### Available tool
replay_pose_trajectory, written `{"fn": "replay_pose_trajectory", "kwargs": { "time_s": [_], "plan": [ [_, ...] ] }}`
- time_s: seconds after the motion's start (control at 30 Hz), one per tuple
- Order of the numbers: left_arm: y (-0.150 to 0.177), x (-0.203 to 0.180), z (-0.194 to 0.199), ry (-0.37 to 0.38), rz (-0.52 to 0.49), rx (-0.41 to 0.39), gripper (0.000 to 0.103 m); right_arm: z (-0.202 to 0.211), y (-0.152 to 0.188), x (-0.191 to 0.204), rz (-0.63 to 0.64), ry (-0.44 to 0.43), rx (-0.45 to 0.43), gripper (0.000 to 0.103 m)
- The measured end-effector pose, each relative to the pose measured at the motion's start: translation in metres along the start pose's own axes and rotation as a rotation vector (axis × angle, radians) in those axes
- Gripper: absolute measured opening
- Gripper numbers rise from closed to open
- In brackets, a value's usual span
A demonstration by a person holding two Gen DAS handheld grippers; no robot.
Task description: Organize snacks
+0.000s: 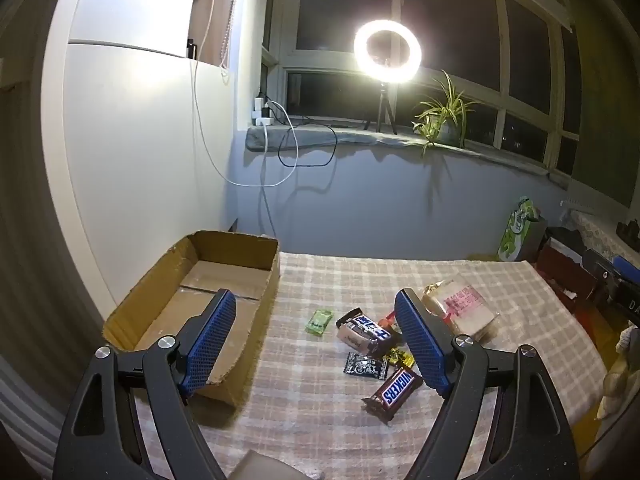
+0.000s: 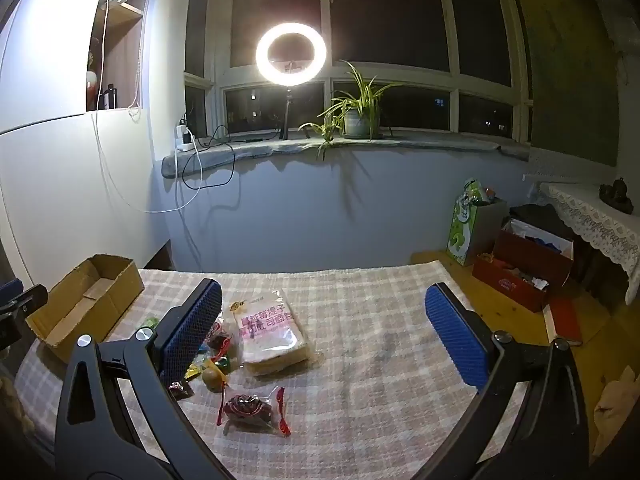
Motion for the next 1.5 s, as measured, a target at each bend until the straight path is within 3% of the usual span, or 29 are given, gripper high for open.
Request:
{"fn": "replay_pose_trajectory", "kwargs": {
  "time_s": [1.5],
  "plan": [
    [0.0002, -0.0036, -0.0008, 0.003, 0.015, 0.001, 0.082, 0.0003, -0.0033, 0.0011, 0.018, 0.012, -0.024, 0.103]
  ]
}}
Point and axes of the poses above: each gripper's, at about its wrist camera, not at the fingertips, and z roughly against the way its jaws point, x to its left, y to its underside, the point moved 4 cm from there along -z, roughly the way its jaws point, and after that the axes turned 15 degrees about -x, right-handed, at the moved point
